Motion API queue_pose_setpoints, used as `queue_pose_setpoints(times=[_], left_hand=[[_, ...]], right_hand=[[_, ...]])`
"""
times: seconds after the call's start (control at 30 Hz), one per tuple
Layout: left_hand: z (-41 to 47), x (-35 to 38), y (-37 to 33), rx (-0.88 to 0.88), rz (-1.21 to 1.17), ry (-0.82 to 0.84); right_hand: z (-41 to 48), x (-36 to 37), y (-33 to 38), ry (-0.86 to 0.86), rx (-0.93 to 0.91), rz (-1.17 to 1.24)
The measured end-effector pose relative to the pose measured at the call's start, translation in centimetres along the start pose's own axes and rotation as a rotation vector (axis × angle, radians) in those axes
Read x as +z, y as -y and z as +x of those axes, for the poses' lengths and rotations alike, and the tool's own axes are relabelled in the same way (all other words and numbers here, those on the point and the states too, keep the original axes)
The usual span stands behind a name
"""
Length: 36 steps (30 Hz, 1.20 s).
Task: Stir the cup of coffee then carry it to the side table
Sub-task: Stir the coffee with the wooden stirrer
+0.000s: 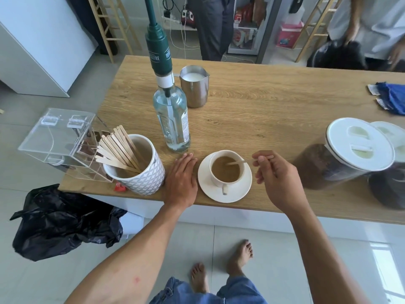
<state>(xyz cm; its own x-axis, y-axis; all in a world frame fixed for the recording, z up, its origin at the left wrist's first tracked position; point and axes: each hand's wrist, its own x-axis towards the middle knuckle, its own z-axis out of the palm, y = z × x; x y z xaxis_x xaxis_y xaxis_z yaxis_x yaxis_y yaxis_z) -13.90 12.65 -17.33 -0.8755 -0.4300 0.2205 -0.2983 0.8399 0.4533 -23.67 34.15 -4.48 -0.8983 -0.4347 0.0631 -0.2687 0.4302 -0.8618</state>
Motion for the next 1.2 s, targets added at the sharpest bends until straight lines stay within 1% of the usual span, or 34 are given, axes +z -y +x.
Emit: queue_pose_setpoints(times=[0.07,0.2,0.3,0.37,0.47,0.53,0.6,0.73,0.8,0.87,1.0,1.13,1.2], left_hand=[[-0.02,-0.05,-0.06,-0.001,0.001,0.006],[0.05,-0.17,-0.14,-0.002,0.006,0.015],[-0.01,-0.21,-0.06,-0.01,0.01,0.021],[-0.01,-0.18,-0.16,-0.01,0.013,0.028],[0.02,-0.16,-0.17,-0.012,0.019,0.032],[-0.02,-0.16,-0.14,-0.017,0.017,0.026],[-0.1,-0.15,-0.19,-0.018,0.014,0.024],[-0.08,-0.12,-0.23,-0.005,0.012,0.017],[-0.09,-0.18,-0.19,-0.009,0.012,0.011],[-0.12,-0.2,-0.28,-0.01,0.008,0.009],[-0.03,-0.33,-0.46,-0.005,0.014,0.01],[-0.07,-0.29,-0.37,-0.007,0.013,0.008],[-0.08,-0.23,-0.43,-0.001,0.01,0.009]], right_hand=[[-0.23,0.36,-0.12,0.031,0.018,0.003],[0.07,0.09,-0.47,-0.073,0.033,0.024],[0.01,0.42,-0.31,-0.018,0.003,-0.015],[-0.11,0.36,-0.4,-0.008,0.026,-0.017],[0.19,-0.08,-0.67,-0.095,0.026,-0.024],[0.14,0.06,-0.54,-0.067,-0.002,-0.034],[-0.12,0.33,-0.6,-0.016,0.009,-0.032],[0.0,0.16,-0.76,-0.101,0.049,-0.011],[0.05,0.34,-0.49,-0.076,0.018,-0.021],[-0.13,0.52,-0.44,-0.028,0.03,-0.023],[0.07,0.04,-0.66,-0.113,0.061,-0.017],[-0.17,0.28,-0.49,-0.038,0.04,-0.025],[-0.19,0.14,-0.6,-0.07,0.072,-0.008]])
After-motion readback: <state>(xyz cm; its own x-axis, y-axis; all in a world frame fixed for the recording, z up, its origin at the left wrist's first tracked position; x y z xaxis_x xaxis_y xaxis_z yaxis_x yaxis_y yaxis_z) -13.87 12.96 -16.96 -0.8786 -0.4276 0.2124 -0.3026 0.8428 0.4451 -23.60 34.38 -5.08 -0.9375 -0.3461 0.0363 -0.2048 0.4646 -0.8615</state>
